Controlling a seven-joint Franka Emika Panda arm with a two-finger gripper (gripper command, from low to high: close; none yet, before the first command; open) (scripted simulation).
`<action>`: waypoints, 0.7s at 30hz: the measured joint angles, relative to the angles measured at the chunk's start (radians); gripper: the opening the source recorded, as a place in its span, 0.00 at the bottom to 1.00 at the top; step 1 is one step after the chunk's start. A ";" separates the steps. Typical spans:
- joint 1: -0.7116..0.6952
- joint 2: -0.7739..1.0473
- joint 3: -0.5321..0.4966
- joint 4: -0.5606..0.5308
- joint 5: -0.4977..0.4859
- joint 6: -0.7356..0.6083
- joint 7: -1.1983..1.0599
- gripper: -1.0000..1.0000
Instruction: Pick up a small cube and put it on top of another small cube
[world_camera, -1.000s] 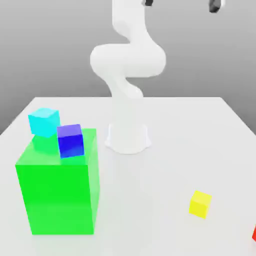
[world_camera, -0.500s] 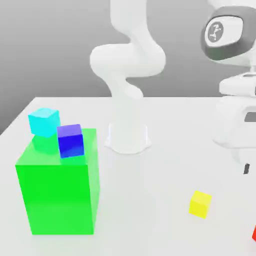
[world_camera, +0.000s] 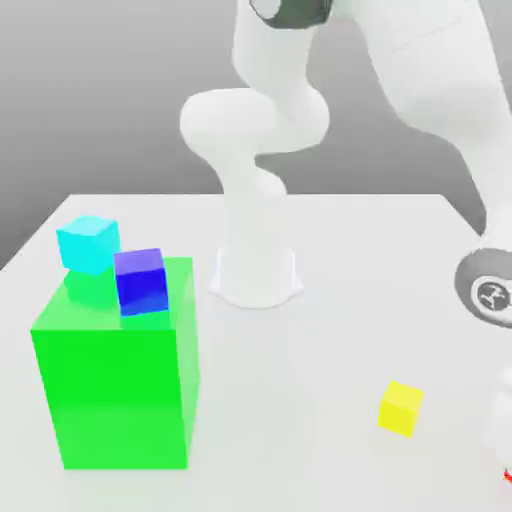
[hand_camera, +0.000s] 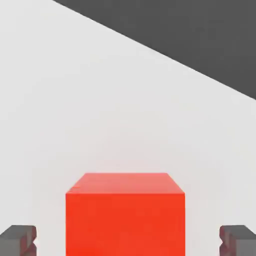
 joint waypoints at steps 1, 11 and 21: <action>0.000 0.000 0.000 0.000 0.000 0.000 0.000 0.00; -0.079 -0.188 0.029 -0.054 0.093 -0.133 -0.039 0.00; -0.285 -0.526 -0.138 -0.165 0.185 -0.358 0.038 0.00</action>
